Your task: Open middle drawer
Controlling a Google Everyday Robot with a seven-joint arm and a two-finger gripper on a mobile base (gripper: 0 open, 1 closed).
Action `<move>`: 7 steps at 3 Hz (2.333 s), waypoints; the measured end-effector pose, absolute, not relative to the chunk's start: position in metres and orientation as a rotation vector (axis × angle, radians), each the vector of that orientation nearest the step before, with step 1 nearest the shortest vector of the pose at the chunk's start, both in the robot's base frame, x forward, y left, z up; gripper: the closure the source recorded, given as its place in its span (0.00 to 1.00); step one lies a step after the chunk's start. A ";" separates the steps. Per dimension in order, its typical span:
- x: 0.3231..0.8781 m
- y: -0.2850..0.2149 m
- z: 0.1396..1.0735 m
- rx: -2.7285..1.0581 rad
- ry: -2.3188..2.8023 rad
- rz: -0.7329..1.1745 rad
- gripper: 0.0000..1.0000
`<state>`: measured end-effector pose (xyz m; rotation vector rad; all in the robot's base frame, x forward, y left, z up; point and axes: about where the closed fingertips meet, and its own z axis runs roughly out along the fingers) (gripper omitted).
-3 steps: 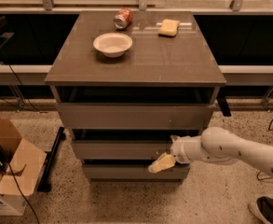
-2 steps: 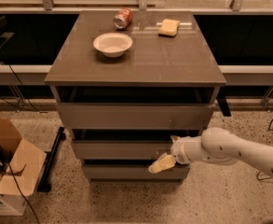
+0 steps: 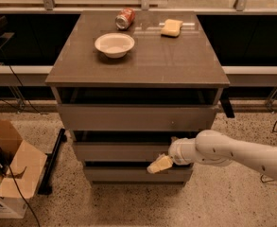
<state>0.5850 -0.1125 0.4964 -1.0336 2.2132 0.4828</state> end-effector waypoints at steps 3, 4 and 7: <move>0.635 -0.134 0.441 -1.090 2.319 0.379 0.00; 0.637 -0.144 0.424 -1.122 2.369 0.360 0.18; 0.629 -0.150 0.420 -1.223 2.402 0.312 0.56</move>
Offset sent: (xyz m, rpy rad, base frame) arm 0.0648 -0.0275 -0.0530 -0.1402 0.0328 -0.0118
